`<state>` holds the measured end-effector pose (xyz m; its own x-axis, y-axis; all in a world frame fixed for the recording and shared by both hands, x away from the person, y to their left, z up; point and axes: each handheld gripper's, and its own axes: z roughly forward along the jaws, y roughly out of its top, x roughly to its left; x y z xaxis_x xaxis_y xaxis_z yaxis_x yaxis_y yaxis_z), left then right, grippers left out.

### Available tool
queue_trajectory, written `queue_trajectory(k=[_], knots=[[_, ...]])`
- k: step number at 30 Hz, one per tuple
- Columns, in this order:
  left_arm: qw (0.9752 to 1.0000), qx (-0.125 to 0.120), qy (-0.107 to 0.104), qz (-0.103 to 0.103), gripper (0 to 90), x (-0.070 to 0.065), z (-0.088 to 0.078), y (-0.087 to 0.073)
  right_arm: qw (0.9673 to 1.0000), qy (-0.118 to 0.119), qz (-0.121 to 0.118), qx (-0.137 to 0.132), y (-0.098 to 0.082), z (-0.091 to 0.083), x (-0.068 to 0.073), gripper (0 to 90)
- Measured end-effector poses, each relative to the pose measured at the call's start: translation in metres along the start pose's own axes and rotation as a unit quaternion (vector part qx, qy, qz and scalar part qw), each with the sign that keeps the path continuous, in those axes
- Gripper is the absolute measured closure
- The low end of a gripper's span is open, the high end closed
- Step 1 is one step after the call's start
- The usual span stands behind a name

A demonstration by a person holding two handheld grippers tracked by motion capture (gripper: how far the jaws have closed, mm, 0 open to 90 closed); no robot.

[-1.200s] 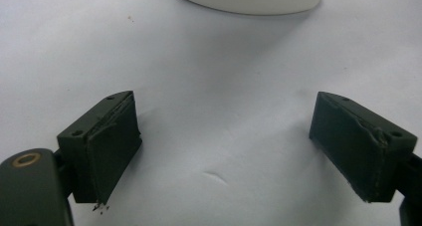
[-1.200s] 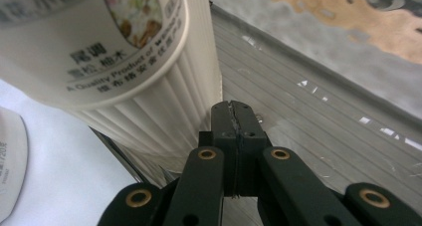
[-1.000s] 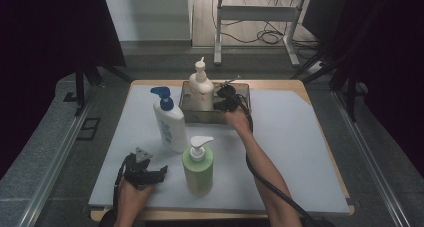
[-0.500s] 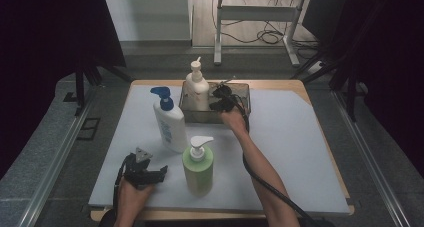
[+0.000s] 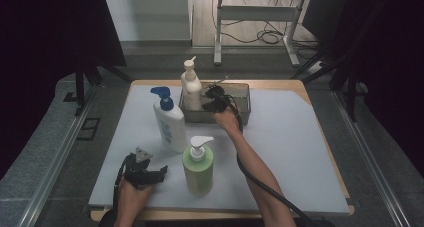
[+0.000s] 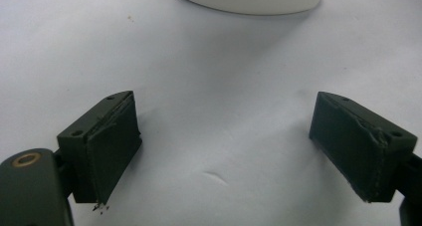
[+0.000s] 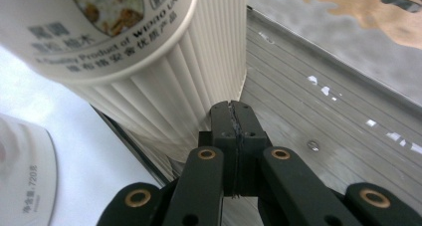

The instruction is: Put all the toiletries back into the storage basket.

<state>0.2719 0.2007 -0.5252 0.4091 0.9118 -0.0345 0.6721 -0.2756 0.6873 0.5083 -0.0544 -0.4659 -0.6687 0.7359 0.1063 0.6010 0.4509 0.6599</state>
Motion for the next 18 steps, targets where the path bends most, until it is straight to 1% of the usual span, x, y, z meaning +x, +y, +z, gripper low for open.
queue_trajectory(k=[5, 6, 10, 16, 17, 18], knots=[[1.0000, 0.000, 0.000, 0.000, 11.7, 0.000, 0.000, 0.000, 1.0000, 0.005, -0.006, -0.001, 0.003, 0.004, 0.007, 89.6], [1.0000, 0.000, 0.000, 0.000, 11.7, 0.000, 0.000, 0.000, 1.0000, 0.002, -0.007, -0.001, 0.003, 0.005, 0.007, 89.6], [1.0000, 0.000, 0.000, 0.000, 11.7, 0.000, 0.000, 0.000, 1.0000, 0.003, -0.007, 0.001, 0.005, 0.008, 0.010, 89.6], [1.0000, 0.000, 0.000, 0.000, 11.7, 0.000, 0.000, 0.000, 0.9998, 0.011, -0.015, 0.000, 0.007, 0.012, 0.017, 89.5], [1.0000, 0.000, 0.000, 0.000, 11.7, 0.000, 0.000, 0.000, 0.9998, 0.011, -0.015, 0.000, 0.008, 0.012, 0.019, 89.6], [1.0000, 0.000, 0.000, 0.000, 11.7, 0.000, 0.000, 0.000, 0.9998, 0.008, -0.020, -0.001, 0.009, 0.013, 0.021, 89.6]])
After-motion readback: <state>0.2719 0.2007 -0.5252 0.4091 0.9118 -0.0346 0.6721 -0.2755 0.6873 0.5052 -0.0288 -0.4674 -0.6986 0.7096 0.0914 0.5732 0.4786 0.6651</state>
